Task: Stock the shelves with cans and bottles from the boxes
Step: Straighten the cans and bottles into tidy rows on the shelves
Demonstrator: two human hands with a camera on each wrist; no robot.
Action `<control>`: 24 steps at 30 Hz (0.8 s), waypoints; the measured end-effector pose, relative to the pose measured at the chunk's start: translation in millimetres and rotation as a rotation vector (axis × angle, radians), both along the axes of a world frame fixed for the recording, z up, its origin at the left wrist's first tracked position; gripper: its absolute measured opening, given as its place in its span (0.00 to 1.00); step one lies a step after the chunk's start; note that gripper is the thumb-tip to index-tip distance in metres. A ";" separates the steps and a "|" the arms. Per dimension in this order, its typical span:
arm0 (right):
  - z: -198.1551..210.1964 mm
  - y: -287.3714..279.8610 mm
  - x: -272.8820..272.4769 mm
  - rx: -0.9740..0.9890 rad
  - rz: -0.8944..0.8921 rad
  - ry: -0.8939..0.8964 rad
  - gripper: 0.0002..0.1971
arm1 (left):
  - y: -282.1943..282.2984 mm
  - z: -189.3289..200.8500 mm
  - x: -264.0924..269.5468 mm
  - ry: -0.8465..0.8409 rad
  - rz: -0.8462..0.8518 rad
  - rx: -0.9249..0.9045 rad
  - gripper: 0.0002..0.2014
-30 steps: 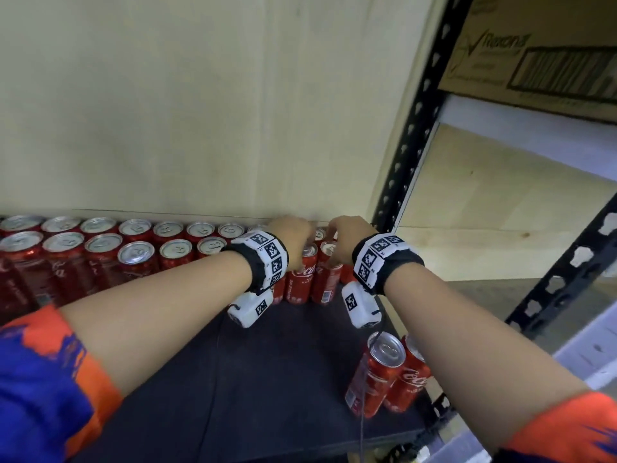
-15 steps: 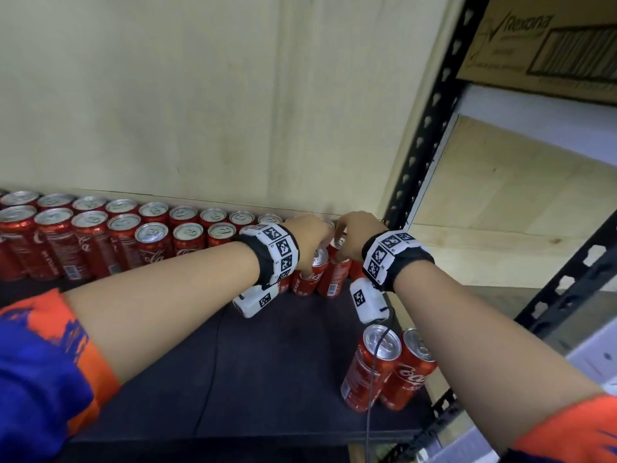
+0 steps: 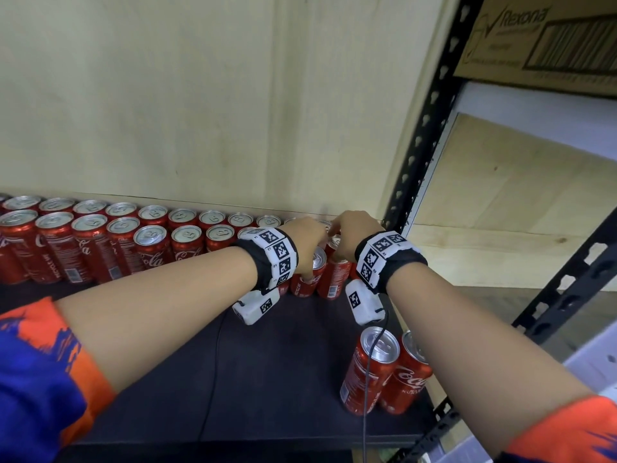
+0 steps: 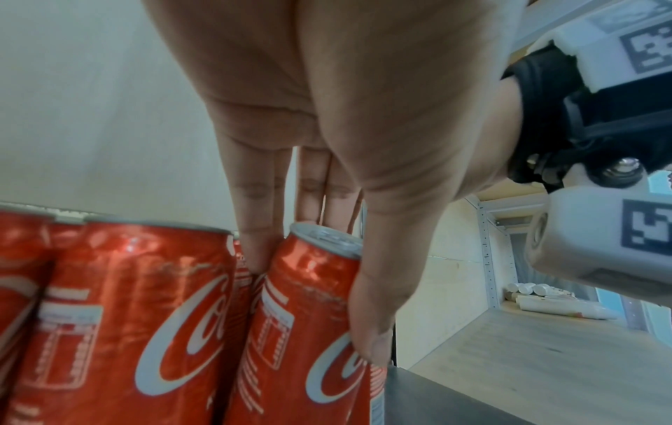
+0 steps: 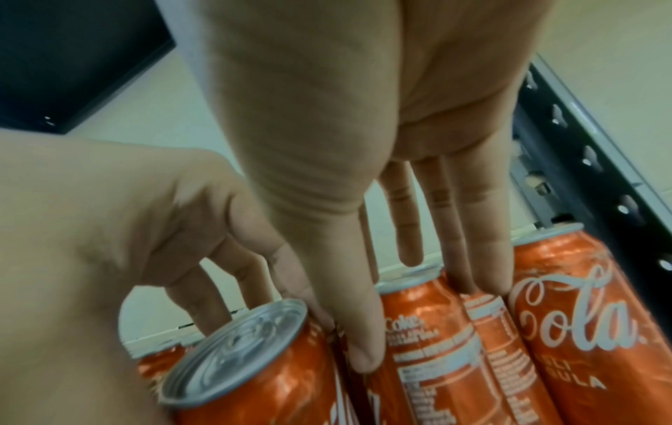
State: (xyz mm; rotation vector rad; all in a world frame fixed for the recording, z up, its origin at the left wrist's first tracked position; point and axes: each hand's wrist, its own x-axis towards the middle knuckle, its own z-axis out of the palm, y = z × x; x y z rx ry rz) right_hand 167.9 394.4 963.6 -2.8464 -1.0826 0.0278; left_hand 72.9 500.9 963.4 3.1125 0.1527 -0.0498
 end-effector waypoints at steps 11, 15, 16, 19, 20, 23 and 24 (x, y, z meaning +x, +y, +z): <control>3.6 -1.3 -8.1 -0.109 -0.013 0.109 0.29 | -0.3 -2.7 4.7 -0.006 0.004 -0.020 0.25; 4.8 -2.2 -7.5 -0.151 -0.024 0.089 0.29 | -3.3 1.6 8.1 0.012 -0.009 0.004 0.24; 5.0 -1.6 -8.6 -0.183 -0.040 0.085 0.28 | -4.1 4.3 8.5 0.018 -0.014 0.010 0.24; 8.0 -1.9 -6.7 -0.168 -0.074 0.089 0.22 | -3.9 14.2 12.3 0.049 -0.005 -0.015 0.22; 10.3 -3.0 -4.7 -0.152 -0.078 0.083 0.20 | -3.8 18.6 13.6 0.058 0.004 -0.023 0.22; 17.3 -7.3 -0.2 -0.145 -0.096 0.034 0.14 | -2.3 34.2 16.9 0.050 0.033 -0.063 0.24; 20.4 -8.2 -0.5 -0.142 -0.103 0.006 0.12 | -2.5 39.1 18.4 0.046 0.035 -0.080 0.24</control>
